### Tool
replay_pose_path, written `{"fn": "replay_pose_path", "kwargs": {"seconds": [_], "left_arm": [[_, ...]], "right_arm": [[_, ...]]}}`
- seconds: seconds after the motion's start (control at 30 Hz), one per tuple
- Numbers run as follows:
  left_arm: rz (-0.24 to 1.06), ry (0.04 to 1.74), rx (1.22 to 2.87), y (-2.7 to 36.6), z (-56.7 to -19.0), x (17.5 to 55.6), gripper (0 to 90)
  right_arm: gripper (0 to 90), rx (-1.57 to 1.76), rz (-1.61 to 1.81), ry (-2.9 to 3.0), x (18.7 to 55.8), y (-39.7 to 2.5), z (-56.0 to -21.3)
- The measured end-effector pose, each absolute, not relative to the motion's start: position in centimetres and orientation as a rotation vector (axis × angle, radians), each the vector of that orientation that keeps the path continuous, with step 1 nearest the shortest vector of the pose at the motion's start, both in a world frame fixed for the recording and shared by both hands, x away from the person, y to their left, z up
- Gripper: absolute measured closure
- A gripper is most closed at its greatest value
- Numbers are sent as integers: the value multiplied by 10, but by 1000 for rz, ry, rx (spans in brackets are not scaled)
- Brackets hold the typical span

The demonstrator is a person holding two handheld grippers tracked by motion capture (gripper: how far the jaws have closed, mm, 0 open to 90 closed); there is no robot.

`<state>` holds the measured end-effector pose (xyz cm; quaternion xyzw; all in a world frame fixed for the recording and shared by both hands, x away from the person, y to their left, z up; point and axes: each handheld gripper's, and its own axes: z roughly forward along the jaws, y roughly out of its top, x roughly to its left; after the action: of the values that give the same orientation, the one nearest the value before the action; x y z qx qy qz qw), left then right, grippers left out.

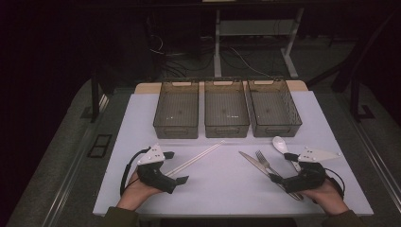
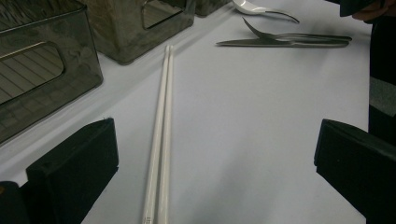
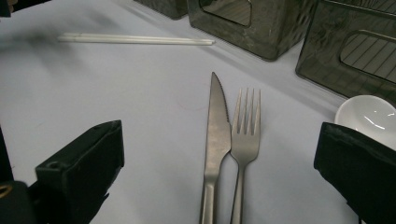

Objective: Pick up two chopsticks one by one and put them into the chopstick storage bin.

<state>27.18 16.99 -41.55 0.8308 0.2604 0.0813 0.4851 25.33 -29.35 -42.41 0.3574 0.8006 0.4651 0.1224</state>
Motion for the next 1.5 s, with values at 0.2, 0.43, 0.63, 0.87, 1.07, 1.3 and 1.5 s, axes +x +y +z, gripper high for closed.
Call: {"fn": "replay_pose_path", "kwargs": {"seconds": [0.2,0.43,0.63,0.87,1.07,1.3,1.5], "left_arm": [[197,639,2021,171,-415,272,0],[207,639,2015,169,-412,275,0],[210,638,2008,169,-410,278,0],[211,632,1995,169,-406,281,0],[210,635,1985,169,-404,285,0],[212,639,1981,167,-402,290,0],[208,643,1976,165,-402,296,0]], "right_arm": [[17,1042,1365,2335,254,-294,-424],[17,1045,1386,2336,254,-296,-425],[18,1048,1394,2334,253,-296,-424],[18,1046,1393,2334,252,-296,-424],[17,1049,1394,2332,252,-295,-425],[17,1067,1402,2323,252,-296,-425],[17,1064,1412,2312,253,-297,-425]]}}
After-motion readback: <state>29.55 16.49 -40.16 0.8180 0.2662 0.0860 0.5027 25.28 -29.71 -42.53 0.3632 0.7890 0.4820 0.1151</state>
